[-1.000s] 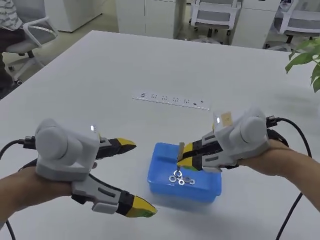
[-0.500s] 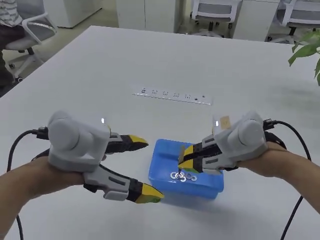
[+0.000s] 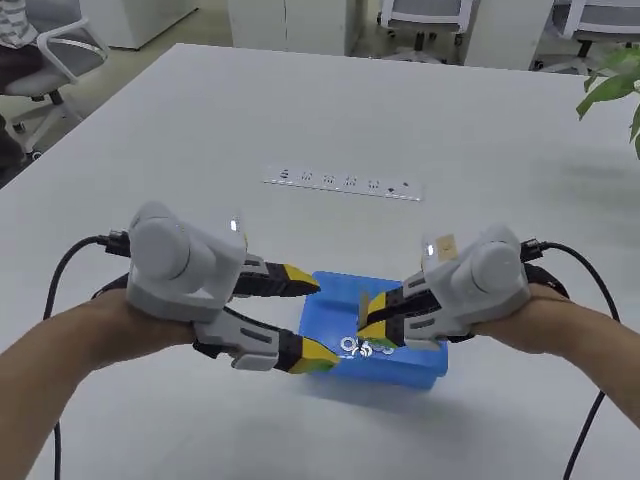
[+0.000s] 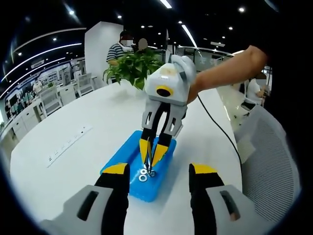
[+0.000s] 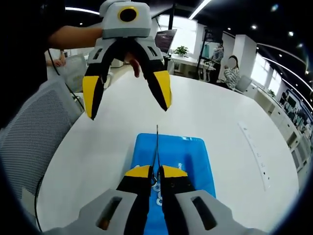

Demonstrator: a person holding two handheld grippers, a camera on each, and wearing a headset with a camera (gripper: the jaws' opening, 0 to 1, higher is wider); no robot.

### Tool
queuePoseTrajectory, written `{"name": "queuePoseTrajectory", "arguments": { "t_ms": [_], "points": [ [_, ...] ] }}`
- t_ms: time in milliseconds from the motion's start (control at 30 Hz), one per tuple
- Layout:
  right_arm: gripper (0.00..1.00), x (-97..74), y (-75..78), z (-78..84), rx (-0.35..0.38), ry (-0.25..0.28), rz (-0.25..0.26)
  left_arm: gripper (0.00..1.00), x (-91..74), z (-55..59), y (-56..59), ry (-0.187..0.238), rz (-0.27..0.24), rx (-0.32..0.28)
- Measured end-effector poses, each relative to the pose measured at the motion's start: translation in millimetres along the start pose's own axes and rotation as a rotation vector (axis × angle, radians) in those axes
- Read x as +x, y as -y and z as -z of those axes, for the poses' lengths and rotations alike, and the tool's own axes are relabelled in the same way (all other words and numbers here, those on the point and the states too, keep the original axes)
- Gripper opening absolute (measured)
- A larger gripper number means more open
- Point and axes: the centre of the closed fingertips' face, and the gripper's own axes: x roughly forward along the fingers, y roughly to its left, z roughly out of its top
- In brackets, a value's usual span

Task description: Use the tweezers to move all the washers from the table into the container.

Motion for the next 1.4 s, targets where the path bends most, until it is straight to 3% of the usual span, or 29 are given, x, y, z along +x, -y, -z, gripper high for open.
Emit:
{"name": "queuePoseTrajectory", "arguments": {
  "t_ms": [333,667,1133,1400],
  "points": [
    [0.08,2.9,-4.3,6.1,0.0,-0.003,-0.01,0.29,14.0,-2.0,-9.6,-0.039,0.018,0.096],
    [0.08,4.0,-7.7,9.5,0.0,-0.006,-0.012,0.16,31.8,-3.0,-12.1,-0.061,0.056,0.159],
    [0.08,4.8,-10.4,8.5,-0.022,-0.015,-0.014,0.06,43.3,-4.0,-10.5,-0.079,0.082,0.23],
    [0.09,3.9,-9.7,8.4,-0.014,-0.018,-0.009,0.06,43.5,-4.7,-8.9,-0.086,0.095,0.252]
  ]
}}
